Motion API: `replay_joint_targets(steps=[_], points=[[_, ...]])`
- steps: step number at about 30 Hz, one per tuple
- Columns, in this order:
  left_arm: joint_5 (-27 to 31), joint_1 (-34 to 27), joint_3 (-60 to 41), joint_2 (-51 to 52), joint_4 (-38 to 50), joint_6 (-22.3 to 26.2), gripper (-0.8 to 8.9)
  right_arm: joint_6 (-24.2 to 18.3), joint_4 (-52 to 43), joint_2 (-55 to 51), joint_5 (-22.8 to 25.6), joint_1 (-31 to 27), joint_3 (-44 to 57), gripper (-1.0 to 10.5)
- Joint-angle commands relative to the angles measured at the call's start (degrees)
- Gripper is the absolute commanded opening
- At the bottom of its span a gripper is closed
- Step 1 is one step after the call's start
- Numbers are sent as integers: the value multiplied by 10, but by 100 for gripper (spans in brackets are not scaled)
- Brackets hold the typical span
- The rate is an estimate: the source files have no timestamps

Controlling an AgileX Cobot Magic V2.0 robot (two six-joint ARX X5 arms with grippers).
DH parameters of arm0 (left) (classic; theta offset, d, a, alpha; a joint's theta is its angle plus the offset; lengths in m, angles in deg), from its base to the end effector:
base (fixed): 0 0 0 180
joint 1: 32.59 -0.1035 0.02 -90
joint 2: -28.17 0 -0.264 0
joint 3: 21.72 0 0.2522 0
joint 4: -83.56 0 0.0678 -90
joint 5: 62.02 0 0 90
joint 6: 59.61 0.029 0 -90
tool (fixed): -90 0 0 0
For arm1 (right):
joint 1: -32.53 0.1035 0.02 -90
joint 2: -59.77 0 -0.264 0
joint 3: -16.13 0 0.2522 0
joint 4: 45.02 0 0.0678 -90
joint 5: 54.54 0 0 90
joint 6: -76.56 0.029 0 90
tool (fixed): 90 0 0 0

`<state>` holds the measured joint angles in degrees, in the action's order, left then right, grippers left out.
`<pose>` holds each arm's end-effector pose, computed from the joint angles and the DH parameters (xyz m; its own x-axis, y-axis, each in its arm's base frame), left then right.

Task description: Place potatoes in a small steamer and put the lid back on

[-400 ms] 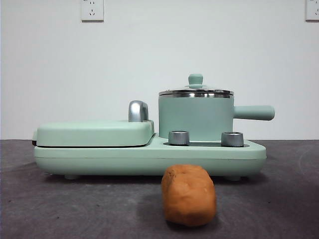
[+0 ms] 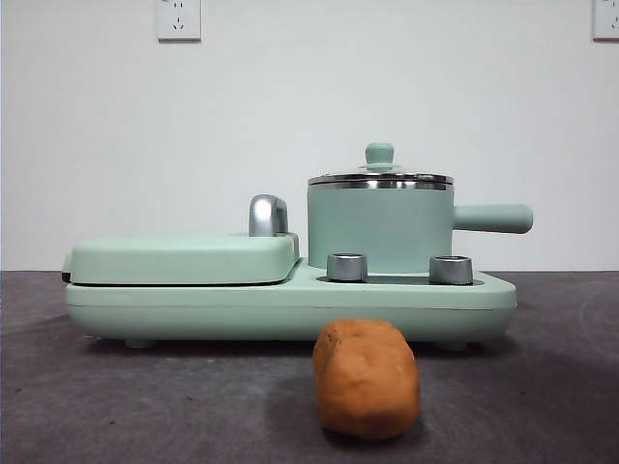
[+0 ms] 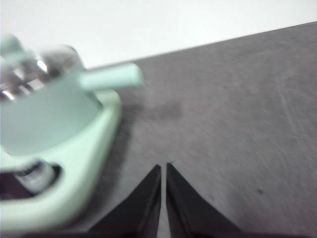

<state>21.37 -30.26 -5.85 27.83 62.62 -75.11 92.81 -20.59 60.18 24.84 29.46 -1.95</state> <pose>0.0950 -0.0072 0.1635 0.9834 -0.1552 -0.0937 0.1241 0.9530 -0.2765 0.0921 0.0004 0.1706 0.9845 0.1318 -0.1157 -0.0920 0.9499 0.2987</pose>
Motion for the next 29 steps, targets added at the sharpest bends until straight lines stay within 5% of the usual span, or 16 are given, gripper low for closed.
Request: replay_joint_targets(steps=[1, 9, 15, 23, 29], points=[[-10, 10, 32, -6, 4, -22, 16, 56, 12, 5, -2, 0, -48, 14], [-17, 36, 165, -81, -75, -32, 16, 55, 74, 90, -52, 0, -198, 14], [-66, 48, 289, -183, -153, -12, 16, 36, 131, 191, -148, 0, -311, 14], [-223, 57, 410, -316, -208, 40, 19, -60, 233, 310, -316, 0, -430, 14], [-293, 64, 437, -375, -203, 41, 29, -130, 276, 343, -337, 9, -470, 96]])
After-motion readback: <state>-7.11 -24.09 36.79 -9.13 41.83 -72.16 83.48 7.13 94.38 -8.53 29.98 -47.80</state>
